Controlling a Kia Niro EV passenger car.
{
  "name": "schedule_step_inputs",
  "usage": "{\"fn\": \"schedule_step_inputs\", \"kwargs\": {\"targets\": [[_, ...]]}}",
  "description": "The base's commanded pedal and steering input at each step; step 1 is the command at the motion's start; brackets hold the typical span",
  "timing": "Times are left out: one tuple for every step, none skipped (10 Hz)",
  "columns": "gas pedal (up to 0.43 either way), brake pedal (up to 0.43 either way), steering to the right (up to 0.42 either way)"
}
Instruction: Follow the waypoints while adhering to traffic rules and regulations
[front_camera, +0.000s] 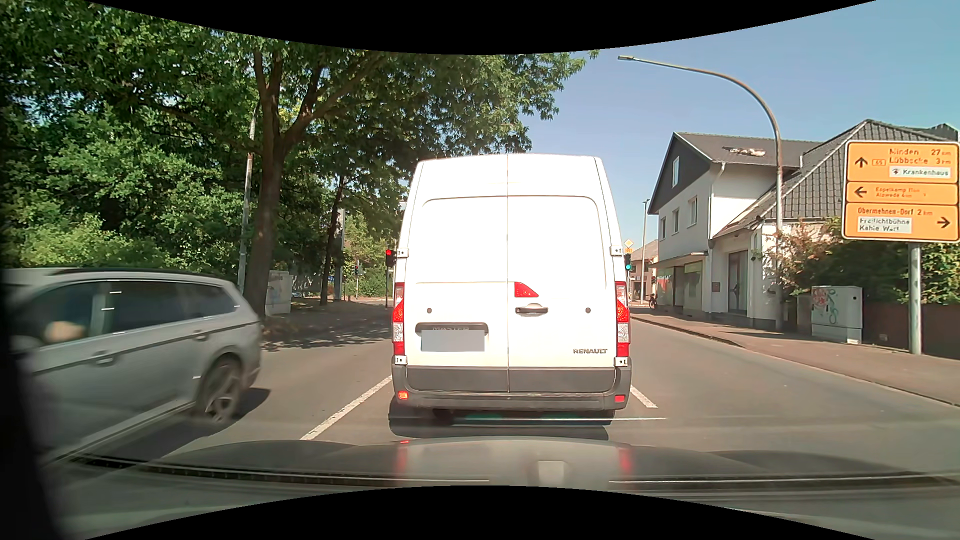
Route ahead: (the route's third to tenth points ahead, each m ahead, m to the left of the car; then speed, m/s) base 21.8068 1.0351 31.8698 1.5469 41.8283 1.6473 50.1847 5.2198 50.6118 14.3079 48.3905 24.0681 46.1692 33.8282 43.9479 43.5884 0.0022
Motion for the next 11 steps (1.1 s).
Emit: {"fn": "schedule_step_inputs", "kwargs": {"targets": [[0.000,0.006,0.001],[0.000,0.006,0.001],[0.000,0.006,0.001],[0.000,0.006,0.000],[0.000,0.006,0.000],[0.000,0.006,0.001],[0.000,0.006,0.000],[0.000,0.006,0.000],[0.000,0.006,0.001],[0.000,0.006,0.001],[0.000,0.006,0.001]]}}
